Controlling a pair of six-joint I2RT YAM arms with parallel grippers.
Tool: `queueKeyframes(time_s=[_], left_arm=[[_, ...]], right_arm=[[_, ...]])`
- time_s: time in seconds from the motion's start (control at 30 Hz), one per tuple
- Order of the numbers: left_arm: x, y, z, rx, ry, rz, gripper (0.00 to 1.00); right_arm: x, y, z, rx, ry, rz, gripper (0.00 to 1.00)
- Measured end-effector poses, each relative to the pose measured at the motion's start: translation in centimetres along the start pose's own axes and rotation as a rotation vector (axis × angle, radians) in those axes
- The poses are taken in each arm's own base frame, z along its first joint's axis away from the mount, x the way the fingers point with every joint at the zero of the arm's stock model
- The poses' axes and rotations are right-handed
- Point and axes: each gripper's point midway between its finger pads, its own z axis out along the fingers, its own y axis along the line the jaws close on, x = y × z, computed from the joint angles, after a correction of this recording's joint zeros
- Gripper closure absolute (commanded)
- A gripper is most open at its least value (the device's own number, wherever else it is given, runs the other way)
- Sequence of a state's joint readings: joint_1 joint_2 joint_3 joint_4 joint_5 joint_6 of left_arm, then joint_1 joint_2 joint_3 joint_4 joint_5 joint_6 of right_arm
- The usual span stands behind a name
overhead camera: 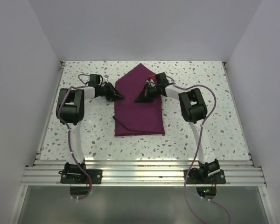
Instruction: Prepare the surgical pack
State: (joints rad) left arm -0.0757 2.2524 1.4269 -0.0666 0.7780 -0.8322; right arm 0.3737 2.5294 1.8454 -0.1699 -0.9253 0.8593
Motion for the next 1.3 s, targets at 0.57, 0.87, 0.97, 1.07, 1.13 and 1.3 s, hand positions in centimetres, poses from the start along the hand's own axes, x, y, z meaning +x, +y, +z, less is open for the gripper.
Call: queueKeyframes(time_s=[0.57,0.87,0.97,1.07,1.13,1.3], left_arm=[[-4.7,1.4,-1.8,0.016,-0.072,-0.037,0.86],[-5.9,0.5,-1.6,0.061,-0.09,-0.038,0.8],[-6.5,-0.3,-1.5,0.091,-0.111,-0.03,0.8],[-7.5,-0.8,-1.2,0.119,-0.13,-0.033,0.8],[-8.0,-0.8,-0.9,0.129,-0.139,-0.04,0.79],[-9.2,-0.1,0.4,0.145,-0.134,-0.075,0.78]], right_arm=[[-11.0,-5.7,-12.6,0.017,-0.313,0.132,1.0],[-11.9,-5.1,-11.8,0.027,-0.322,0.1,1.0],[-12.0,-4.1,-11.3,0.009,-0.324,0.092,1.0],[-12.6,-2.6,-11.1,-0.014,-0.333,0.082,1.0],[-13.5,-1.2,-11.1,-0.035,-0.35,0.054,1.0],[-16.1,-0.1,-10.9,-0.054,-0.407,0.021,1.0]])
